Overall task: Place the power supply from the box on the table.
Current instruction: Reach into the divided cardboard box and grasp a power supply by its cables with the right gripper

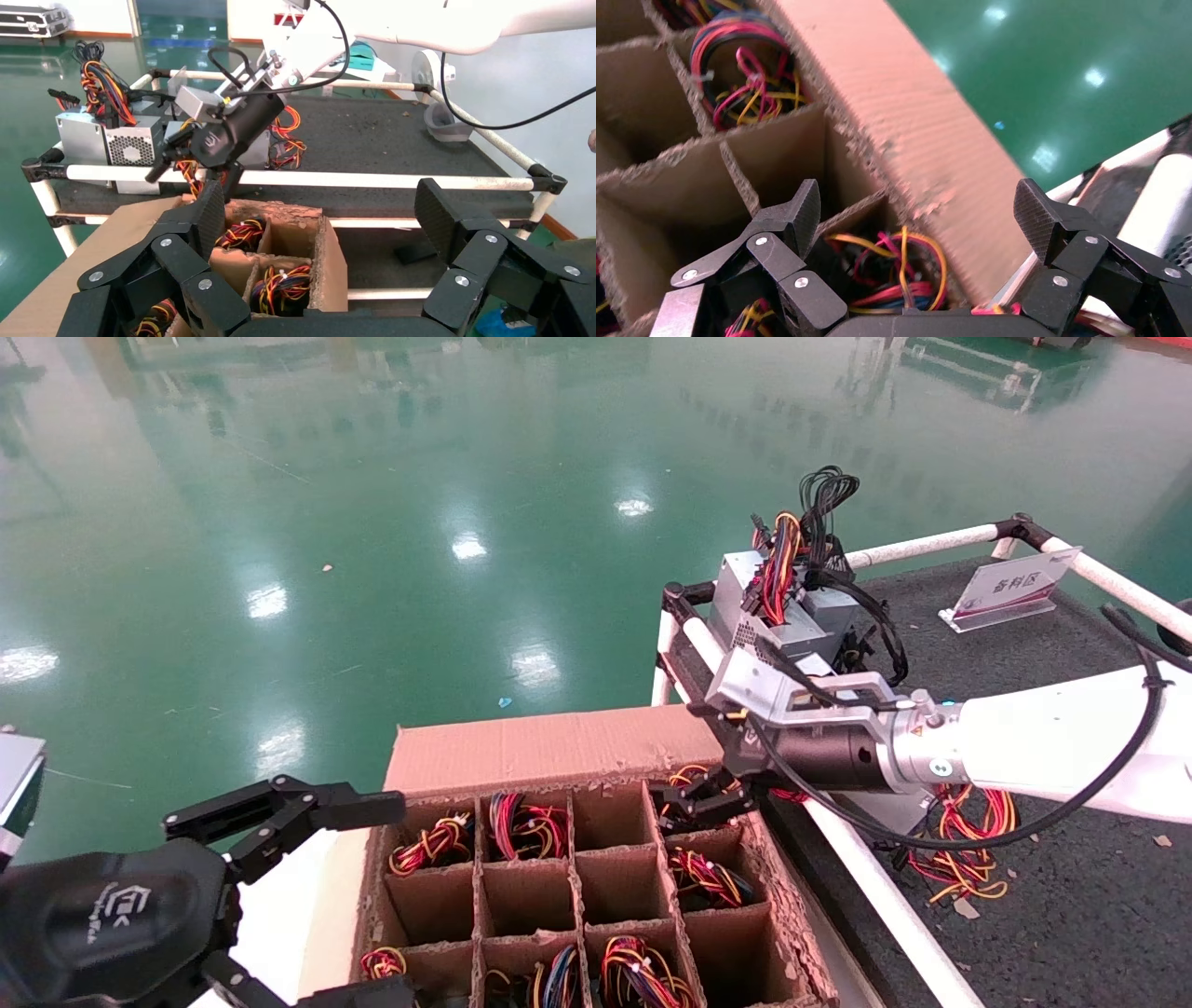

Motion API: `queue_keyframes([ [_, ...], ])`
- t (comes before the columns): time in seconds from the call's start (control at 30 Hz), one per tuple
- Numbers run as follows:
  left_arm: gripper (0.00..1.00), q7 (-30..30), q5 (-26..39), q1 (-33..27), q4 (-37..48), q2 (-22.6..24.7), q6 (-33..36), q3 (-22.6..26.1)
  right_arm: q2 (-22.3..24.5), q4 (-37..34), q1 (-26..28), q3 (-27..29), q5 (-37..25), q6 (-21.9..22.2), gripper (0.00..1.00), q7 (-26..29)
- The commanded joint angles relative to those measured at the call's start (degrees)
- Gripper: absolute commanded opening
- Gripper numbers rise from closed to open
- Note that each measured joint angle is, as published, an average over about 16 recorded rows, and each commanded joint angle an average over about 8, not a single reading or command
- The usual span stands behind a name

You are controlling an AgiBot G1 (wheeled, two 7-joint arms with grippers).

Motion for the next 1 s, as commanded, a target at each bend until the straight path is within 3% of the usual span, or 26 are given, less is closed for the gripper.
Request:
queue_keyframes([
  [0.03, 1.00, 0.00, 0.00, 0.00, 0.00, 0.00, 0.00, 0.00, -0.62, -2.46, 1.11, -0.49, -0.60, -0.90, 0.90, -1.18],
  [0.57, 1.00, 0.00, 0.00, 0.00, 0.00, 0.00, 0.00, 0.00, -3.90, -13.03, 3.58, -1.33, -1.94, 0.55, 0.93, -6.41],
  [0.7, 1.00, 0.00, 0.00, 0.00, 0.00, 0.00, 0.00, 0.00, -4.75, -14.81, 4.34, -1.52, -2.24, 1.03, 0.90, -6.96],
  [0.83, 1.00, 0.00, 0.00, 0.00, 0.00, 0.00, 0.00, 0.00, -5.11, -16.31, 4.79, -1.76, -2.62, 1.13, 0.78, -7.43],
  [1.0, 1.00, 0.00, 0.00, 0.00, 0.00, 0.00, 0.00, 0.00, -4.94, -17.80, 5.19, -2.11, -3.10, 0.25, 0.45, -7.93],
])
